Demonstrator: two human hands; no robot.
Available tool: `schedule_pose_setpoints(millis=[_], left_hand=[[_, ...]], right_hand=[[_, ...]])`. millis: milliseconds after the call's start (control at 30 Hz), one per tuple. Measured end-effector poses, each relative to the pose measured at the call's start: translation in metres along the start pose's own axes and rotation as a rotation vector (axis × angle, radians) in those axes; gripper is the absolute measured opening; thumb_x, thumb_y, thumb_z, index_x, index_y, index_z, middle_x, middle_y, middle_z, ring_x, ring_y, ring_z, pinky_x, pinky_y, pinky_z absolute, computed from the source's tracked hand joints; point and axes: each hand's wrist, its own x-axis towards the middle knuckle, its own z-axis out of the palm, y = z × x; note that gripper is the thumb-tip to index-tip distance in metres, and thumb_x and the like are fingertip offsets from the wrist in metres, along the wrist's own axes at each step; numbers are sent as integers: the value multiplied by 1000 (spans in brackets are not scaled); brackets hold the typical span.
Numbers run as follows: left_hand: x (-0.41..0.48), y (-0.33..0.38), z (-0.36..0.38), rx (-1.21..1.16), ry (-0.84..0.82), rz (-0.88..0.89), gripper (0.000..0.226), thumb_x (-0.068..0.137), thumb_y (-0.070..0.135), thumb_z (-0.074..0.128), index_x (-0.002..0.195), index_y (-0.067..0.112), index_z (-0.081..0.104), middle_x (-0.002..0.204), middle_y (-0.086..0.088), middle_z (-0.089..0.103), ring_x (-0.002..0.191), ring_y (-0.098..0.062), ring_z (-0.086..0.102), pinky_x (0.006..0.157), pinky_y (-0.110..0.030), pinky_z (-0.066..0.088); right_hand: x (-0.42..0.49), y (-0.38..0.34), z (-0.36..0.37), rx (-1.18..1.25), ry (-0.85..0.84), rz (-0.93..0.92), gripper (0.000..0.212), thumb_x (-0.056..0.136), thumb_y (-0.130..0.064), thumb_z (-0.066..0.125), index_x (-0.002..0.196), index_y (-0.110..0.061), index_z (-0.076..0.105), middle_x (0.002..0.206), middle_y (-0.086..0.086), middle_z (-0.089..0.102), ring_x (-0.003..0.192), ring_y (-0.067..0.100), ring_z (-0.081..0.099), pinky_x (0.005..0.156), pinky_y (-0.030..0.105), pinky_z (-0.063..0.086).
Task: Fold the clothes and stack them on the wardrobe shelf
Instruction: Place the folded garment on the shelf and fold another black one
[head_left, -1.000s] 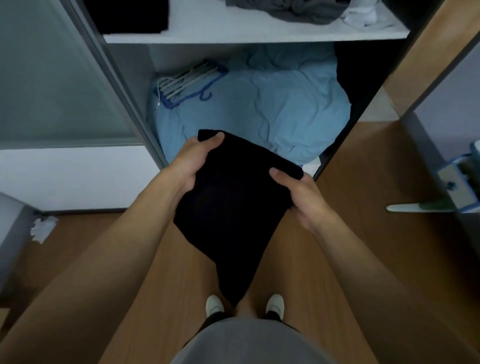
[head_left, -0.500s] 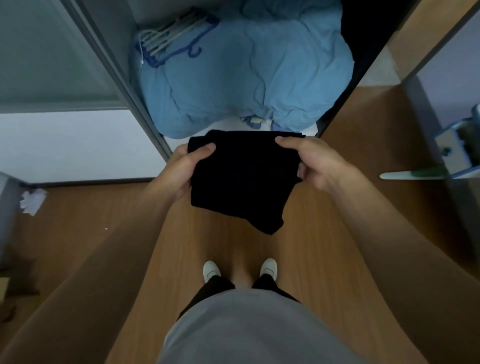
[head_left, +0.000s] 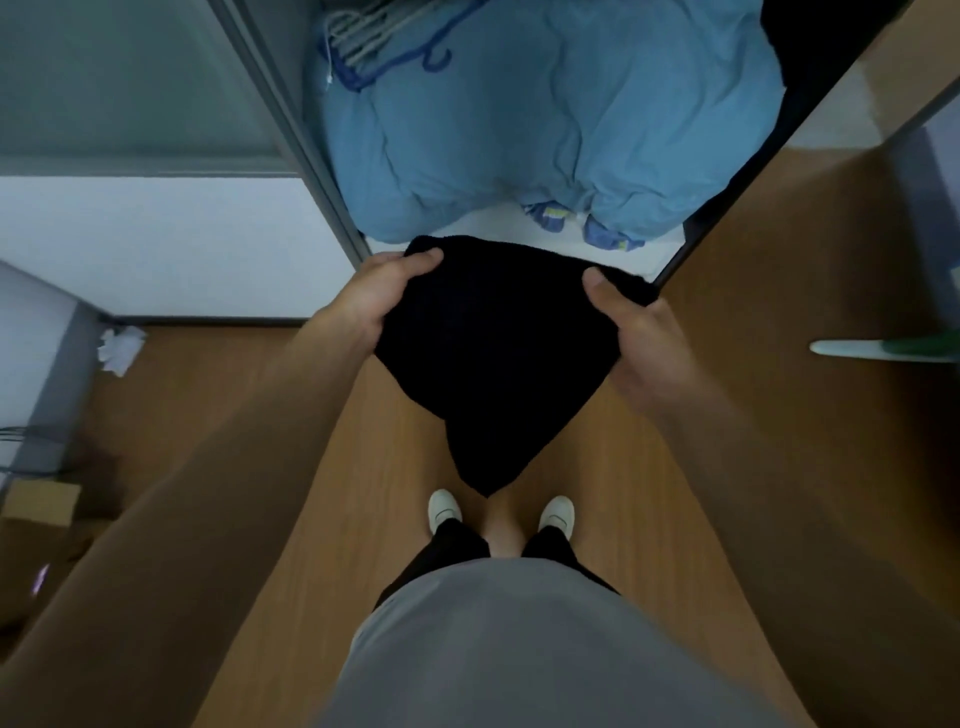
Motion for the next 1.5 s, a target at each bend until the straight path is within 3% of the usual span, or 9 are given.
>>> schedule_pose_setpoints(millis=[233, 333, 433, 533, 633, 900, 1100, 1300, 1500], left_hand=[[5, -65, -37, -412, -219, -140, 71, 92, 74, 30, 147, 33, 47, 155, 1, 45, 140, -19, 45, 112, -39, 38], [5, -77, -23, -326, -356, -114, 64, 89, 71, 42, 138, 34, 58, 143, 3, 58, 133, -17, 53, 108, -34, 44], [13, -67, -4, -191, -222, -60, 69, 81, 40, 79, 140, 15, 55, 129, -4, 68, 125, -22, 61, 109, -38, 45], [22, -52, 11, -185, -141, -33, 47, 89, 26, 73, 132, 9, 62, 121, -9, 72, 112, -24, 69, 93, -35, 55], [19, -38, 29, -201, -138, -61, 38, 95, 27, 65, 127, 7, 66, 114, -10, 74, 104, -24, 72, 78, -29, 58], [14, -32, 12, -28, -300, -5, 40, 94, 36, 65, 129, 16, 62, 127, -3, 70, 119, -19, 65, 100, -29, 51], [23, -15, 11, -115, -68, 63, 21, 94, 24, 68, 111, 12, 69, 104, -5, 78, 100, -21, 74, 80, -31, 58], [25, -14, 9, -118, -86, 6, 31, 93, 40, 66, 112, 15, 68, 104, -2, 78, 100, -16, 73, 73, -24, 59], [34, -12, -8, 2, -75, 18, 34, 92, 31, 69, 121, 13, 66, 115, -2, 75, 107, -18, 71, 86, -28, 57]], right_hand=[[4, -6, 12, 141, 6, 240, 53, 97, -53, 54, 124, -11, 68, 118, 10, 73, 108, 26, 71, 93, 38, 57], [4, 0, 7, 149, -33, 302, 54, 98, -57, 47, 121, -14, 70, 116, 7, 74, 107, 24, 71, 89, 35, 58], [5, -7, -6, 47, -105, 261, 51, 98, -55, 50, 120, -15, 72, 102, 4, 75, 99, 22, 71, 87, 30, 57], [7, -14, -23, -20, -131, 232, 48, 94, -46, 61, 127, -12, 68, 134, 18, 62, 126, 35, 57, 112, 42, 40], [4, -5, -28, -60, -116, 189, 41, 95, -24, 66, 132, -7, 62, 132, 16, 65, 122, 31, 63, 105, 40, 49], [8, 0, -6, 128, 60, 122, 31, 99, -16, 59, 128, -4, 64, 127, 17, 67, 115, 32, 66, 105, 45, 49], [15, 1, -11, 45, -27, 126, 32, 96, -16, 63, 124, 0, 65, 101, 10, 72, 92, 23, 71, 80, 32, 59], [21, 6, -15, 51, -30, 130, 32, 98, -10, 60, 126, 4, 62, 115, 18, 68, 105, 30, 66, 103, 44, 50], [28, 5, -6, -45, -85, 126, 22, 98, -7, 60, 119, -6, 67, 111, 9, 74, 102, 22, 71, 94, 33, 57]])
